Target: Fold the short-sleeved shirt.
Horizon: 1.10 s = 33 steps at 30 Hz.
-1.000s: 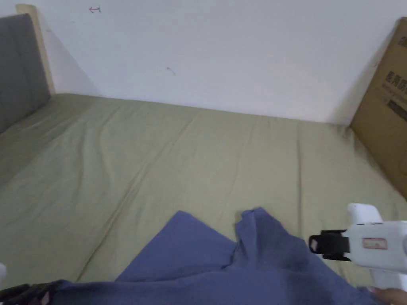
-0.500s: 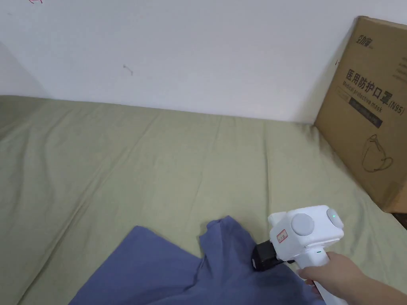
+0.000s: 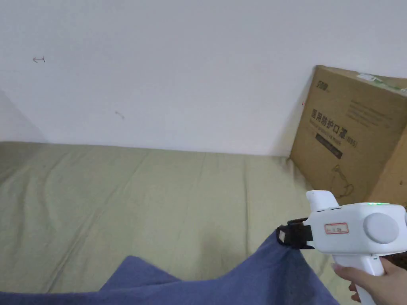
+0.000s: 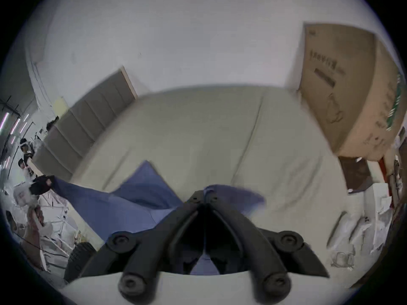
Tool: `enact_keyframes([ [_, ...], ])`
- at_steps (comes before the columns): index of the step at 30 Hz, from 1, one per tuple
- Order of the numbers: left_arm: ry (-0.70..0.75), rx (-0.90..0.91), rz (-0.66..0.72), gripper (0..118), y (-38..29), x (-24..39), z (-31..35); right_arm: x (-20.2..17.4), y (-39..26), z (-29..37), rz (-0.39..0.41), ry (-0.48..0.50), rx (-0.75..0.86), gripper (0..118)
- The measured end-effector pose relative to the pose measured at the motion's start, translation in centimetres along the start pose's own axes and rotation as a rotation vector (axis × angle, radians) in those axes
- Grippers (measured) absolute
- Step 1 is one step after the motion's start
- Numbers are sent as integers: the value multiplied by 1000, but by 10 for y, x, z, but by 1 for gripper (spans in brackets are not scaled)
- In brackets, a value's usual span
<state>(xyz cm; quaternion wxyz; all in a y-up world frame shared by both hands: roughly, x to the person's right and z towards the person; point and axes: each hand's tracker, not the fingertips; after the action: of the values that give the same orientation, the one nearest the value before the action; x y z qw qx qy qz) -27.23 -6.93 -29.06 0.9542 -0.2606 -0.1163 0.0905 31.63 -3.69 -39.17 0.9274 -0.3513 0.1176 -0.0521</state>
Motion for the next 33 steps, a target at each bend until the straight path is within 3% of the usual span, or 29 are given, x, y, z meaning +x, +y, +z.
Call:
enact_keyframes([
  [8, -23, 102, -108, 0, 115, 33, 5, -5, 70, 152, -37, -99, 265, 0],
  [15, -16, 167, -148, 0, 219, 50, -10, 0, 148, 201, -44, -170, 366, 0],
  [24, 34, 239, -124, 0, 324, 52, -53, 2, 248, 172, -63, -199, 478, 0],
  [33, 76, 327, -79, 0, 387, 47, -127, 7, 331, 103, -25, -262, 559, 0],
])
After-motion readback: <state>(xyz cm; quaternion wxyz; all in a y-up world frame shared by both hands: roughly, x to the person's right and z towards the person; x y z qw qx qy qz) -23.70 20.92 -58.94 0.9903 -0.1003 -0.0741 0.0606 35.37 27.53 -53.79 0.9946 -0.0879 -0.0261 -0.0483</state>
